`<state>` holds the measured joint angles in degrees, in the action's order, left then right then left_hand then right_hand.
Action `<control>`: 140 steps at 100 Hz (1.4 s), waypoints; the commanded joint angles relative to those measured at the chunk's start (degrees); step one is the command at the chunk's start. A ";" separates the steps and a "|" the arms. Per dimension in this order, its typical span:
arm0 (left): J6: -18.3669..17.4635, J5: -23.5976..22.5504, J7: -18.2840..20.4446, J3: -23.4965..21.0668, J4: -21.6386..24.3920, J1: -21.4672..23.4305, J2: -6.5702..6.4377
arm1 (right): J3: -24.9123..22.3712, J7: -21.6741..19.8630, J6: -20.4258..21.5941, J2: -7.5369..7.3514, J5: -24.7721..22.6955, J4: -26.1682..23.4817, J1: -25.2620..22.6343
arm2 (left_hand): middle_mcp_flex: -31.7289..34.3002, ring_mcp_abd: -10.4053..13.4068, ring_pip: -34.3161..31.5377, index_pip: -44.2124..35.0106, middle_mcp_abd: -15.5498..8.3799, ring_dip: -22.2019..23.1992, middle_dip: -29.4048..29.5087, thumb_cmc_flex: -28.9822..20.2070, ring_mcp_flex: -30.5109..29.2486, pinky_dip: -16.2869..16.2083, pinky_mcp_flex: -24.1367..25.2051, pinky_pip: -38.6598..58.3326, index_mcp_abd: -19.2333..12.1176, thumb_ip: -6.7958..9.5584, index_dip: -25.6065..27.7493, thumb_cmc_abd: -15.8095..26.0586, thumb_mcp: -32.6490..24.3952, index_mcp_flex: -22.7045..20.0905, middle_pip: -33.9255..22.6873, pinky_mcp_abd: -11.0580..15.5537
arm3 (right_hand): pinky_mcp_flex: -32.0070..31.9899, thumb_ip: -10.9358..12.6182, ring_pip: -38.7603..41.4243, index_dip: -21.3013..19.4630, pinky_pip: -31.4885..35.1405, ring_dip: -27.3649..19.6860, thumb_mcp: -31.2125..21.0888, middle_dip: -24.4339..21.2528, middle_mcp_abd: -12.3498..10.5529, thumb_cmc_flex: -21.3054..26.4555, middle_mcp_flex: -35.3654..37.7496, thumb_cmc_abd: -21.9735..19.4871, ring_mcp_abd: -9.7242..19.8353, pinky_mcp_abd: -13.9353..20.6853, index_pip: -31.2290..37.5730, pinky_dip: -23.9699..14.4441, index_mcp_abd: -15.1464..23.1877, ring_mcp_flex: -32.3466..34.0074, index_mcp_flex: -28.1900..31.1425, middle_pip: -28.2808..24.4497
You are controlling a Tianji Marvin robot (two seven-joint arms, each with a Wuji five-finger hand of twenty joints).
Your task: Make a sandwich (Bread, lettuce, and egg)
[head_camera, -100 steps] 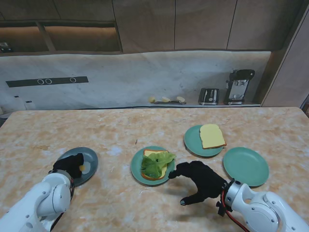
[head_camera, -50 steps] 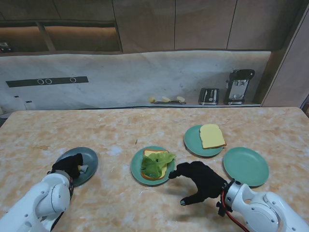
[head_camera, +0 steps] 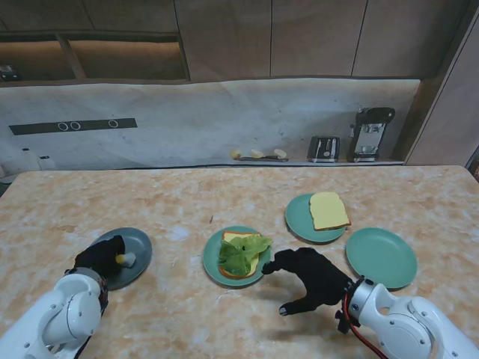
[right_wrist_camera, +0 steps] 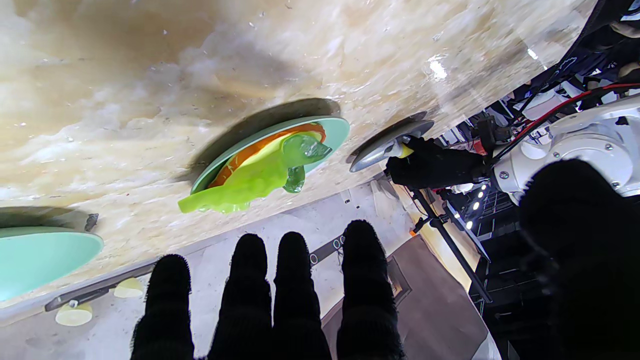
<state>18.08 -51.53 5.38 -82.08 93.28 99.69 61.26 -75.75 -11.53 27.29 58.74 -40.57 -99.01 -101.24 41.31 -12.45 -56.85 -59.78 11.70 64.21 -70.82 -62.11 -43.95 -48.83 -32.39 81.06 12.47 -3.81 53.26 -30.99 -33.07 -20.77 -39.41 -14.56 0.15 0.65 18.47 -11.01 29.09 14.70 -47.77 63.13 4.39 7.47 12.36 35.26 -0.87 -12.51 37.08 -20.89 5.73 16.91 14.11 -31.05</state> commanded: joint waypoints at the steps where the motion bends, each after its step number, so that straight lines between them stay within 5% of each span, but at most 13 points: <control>1: -0.35 0.21 0.62 -0.23 0.85 0.36 0.10 | 0.09 -0.66 -0.35 0.35 0.10 -0.30 -0.54 | 2.19 -0.62 0.55 0.11 0.40 -0.64 -1.24 -4.98 0.06 -0.85 -0.37 0.15 1.06 -0.09 -0.70 1.58 -1.25 -0.88 -1.34 -1.30 | -0.30 -1.26 0.61 0.21 -1.17 1.29 0.64 -46.82 -0.91 -1.01 0.56 -0.36 0.57 -0.24 -0.21 -0.68 1.15 1.06 -0.49 -0.64; 40: -4.43 1.74 -0.15 -2.30 6.54 2.23 0.48 | 0.20 0.42 -1.10 0.56 -0.21 -0.24 -1.01 | 3.22 -1.00 0.69 0.26 0.40 -0.45 -1.57 -4.69 -0.71 -1.07 -0.89 0.58 1.00 -0.32 -1.05 0.77 -1.74 -1.87 -0.78 -1.75 | -0.29 -1.24 0.78 0.11 -0.98 1.26 0.68 -46.78 -0.88 -0.92 0.82 -0.38 0.62 -0.29 0.02 -0.49 1.04 1.17 -0.33 -0.74; 57: -5.90 5.41 2.56 -1.23 8.91 0.97 0.33 | -0.04 1.21 -1.79 0.71 -0.80 -0.33 -1.44 | 3.37 -1.32 0.81 0.37 0.46 -0.40 -1.67 -4.83 -0.78 -1.19 -0.74 0.65 0.97 -0.33 -1.05 0.47 -1.79 -1.99 -0.54 -1.92 | -0.33 -1.23 0.76 0.08 -0.92 1.22 0.67 -46.76 -0.81 -0.84 0.88 -0.38 0.56 -0.17 0.09 -0.41 1.04 1.12 -0.21 -0.79; 90: -9.64 13.12 8.15 5.61 8.42 -6.03 -0.35 | -2.15 2.58 -2.46 0.90 -3.02 -0.65 -3.04 | 3.84 -0.88 0.99 0.46 0.18 -0.61 -1.68 -3.90 -0.88 -1.19 -1.03 0.70 0.42 -0.22 -1.20 0.65 -1.54 -2.43 0.01 -1.61 | -0.48 -1.24 0.78 0.05 -0.86 1.20 0.73 -46.79 -0.80 -0.82 1.01 -0.26 0.55 -0.88 0.10 -0.19 1.03 1.16 -0.18 -0.72; 140: -11.08 23.11 10.72 18.34 3.29 -17.97 -0.03 | -4.18 3.36 -2.24 1.06 -3.83 -1.69 -4.73 | 4.14 -0.76 1.08 0.50 -0.22 -0.56 -2.04 -3.55 -0.98 -1.18 -1.02 0.69 -0.30 -0.12 -1.21 0.34 -1.85 -2.71 0.41 -1.55 | -0.66 -1.24 0.80 0.07 -0.92 1.18 0.58 -46.66 -0.75 -0.96 1.42 -0.02 0.43 -1.47 -0.02 0.41 0.79 1.20 -0.36 -0.92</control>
<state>7.31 -28.48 15.52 -64.40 96.60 82.42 60.41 -79.94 -7.60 24.98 59.44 -44.26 -100.29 -105.07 42.74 -13.63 -56.26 -59.27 12.45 64.21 -70.92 -63.17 -44.27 -48.89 -32.84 81.07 12.93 -3.84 52.59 -31.00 -33.06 -22.30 -37.74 -15.37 0.21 0.66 19.08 -11.01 29.08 14.70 -47.74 63.13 4.39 7.47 12.42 35.22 -0.87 -13.55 37.08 -20.89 5.73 17.52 14.12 -31.28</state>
